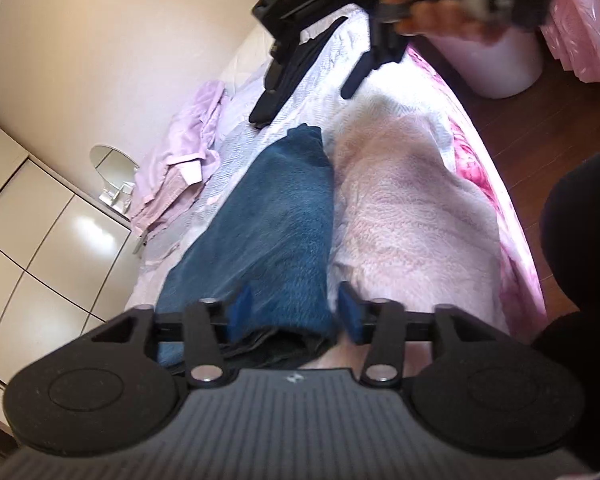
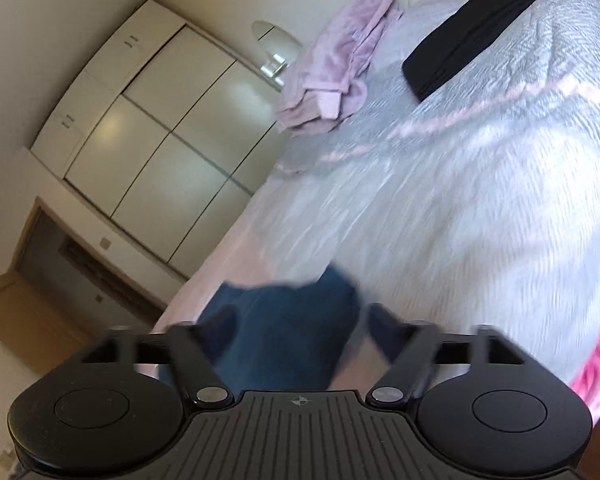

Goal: Fold clothes
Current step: 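Fold the jeans bundle over and lay it on the bed with both grippers, then open both grippers and pull back from the folded jeans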

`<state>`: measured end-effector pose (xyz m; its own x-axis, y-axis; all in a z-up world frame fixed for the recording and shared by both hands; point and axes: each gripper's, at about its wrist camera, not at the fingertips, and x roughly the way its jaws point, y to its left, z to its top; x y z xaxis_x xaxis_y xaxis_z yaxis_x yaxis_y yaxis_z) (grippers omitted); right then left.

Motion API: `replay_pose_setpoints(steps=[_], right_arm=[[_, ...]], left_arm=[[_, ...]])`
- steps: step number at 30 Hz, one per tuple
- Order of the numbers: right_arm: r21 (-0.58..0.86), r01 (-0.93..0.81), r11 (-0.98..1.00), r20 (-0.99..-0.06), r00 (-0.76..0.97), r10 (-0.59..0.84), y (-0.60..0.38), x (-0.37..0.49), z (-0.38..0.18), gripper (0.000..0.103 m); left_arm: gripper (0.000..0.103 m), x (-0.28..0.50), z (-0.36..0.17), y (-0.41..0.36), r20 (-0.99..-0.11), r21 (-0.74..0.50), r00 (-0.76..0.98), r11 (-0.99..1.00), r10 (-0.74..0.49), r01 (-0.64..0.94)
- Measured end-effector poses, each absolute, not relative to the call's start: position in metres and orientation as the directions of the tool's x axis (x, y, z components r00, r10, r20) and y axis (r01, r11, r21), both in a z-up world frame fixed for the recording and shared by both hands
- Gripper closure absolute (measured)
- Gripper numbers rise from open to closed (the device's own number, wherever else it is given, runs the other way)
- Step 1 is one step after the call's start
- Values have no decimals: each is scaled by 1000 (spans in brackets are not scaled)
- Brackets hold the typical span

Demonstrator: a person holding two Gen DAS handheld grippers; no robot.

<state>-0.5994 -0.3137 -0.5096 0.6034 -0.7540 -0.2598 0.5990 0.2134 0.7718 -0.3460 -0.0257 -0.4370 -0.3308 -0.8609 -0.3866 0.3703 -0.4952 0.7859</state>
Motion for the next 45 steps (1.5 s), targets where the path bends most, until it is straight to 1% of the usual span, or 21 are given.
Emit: replay_pose_setpoints(steps=[2, 5, 7, 10, 14, 16, 20, 21, 23, 24, 26, 28, 30, 32, 37, 39, 40, 41, 42, 43, 45], right_arm=[[783, 583, 216, -273, 635, -723, -297, -587, -511, 17], [804, 559, 201, -302, 676, -672, -276, -570, -517, 17], [815, 550, 179, -318, 684, -656, -274, -559, -523, 17], [836, 534, 125, -337, 680, -651, -286, -546, -535, 17], [835, 549, 34, -391, 635, -666, -318, -529, -543, 17], [834, 551, 18, -396, 622, -675, -333, -522, -545, 17], [833, 553, -36, -418, 584, -696, -353, -521, -553, 18], [831, 554, -42, -422, 580, -697, -356, -522, -554, 35], [830, 556, -49, -429, 579, -694, -364, -527, -554, 64], [839, 543, -48, -424, 596, -681, -369, -534, -553, 72], [846, 532, -34, -420, 626, -657, -382, -551, -545, 78], [821, 571, 7, -427, 621, -657, -396, -563, -527, 79], [768, 637, 64, -425, 581, -694, -409, -570, -505, 82], [706, 703, 87, -445, 535, -719, -422, -574, -487, 82], [590, 793, 150, -526, 519, -673, -409, -571, -482, 80], [513, 840, 178, -543, 478, -690, -394, -563, -477, 62], [456, 865, 210, -543, 457, -704, -385, -556, -473, 56], [386, 886, 257, -537, 442, -719, -372, -547, -467, 48], [319, 893, 318, -522, 445, -728, -356, -536, -461, 44], [265, 882, 390, -506, 472, -722, -339, -525, -456, 43], [144, 827, 544, -510, 533, -675, -307, -492, -453, 41]], left_arm=[[50, -337, -430, -20, -373, 802, -307, -471, -875, 368], [45, -314, -419, -23, -353, 809, -268, -436, -896, 394], [40, -297, -415, -29, -344, 821, -238, -414, -908, 393], [37, -273, -413, -57, -336, 849, -204, -389, -920, 358], [35, -249, -416, -98, -326, 879, -179, -368, -928, 305], [31, -240, -419, -120, -323, 891, -174, -361, -930, 276], [29, -228, -425, -159, -325, 902, -177, -361, -929, 236], [29, -229, -426, -164, -327, 902, -184, -365, -927, 233], [29, -232, -428, -170, -330, 900, -202, -372, -922, 226], [29, -233, -429, -173, -332, 899, -212, -376, -919, 222], [29, -235, -432, -173, -338, 899, -228, -385, -913, 210], [27, -237, -434, -173, -343, 900, -244, -392, -907, 193], [25, -239, -438, -173, -343, 905, -258, -391, -903, 166], [24, -241, -443, -175, -344, 910, -262, -388, -902, 142], [24, -247, -456, -185, -365, 915, -265, -396, -893, 75], [24, -250, -460, -191, -376, 915, -266, -402, -888, 45], [25, -251, -461, -194, -389, 910, -265, -413, -882, 41], [25, -252, -462, -198, -403, 904, -263, -426, -877, 38], [26, -253, -463, -202, -418, 897, -259, -441, -871, 38], [26, -253, -464, -205, -429, 891, -256, -453, -866, 38], [26, -253, -464, -208, -436, 887, -255, -461, -863, 43]])
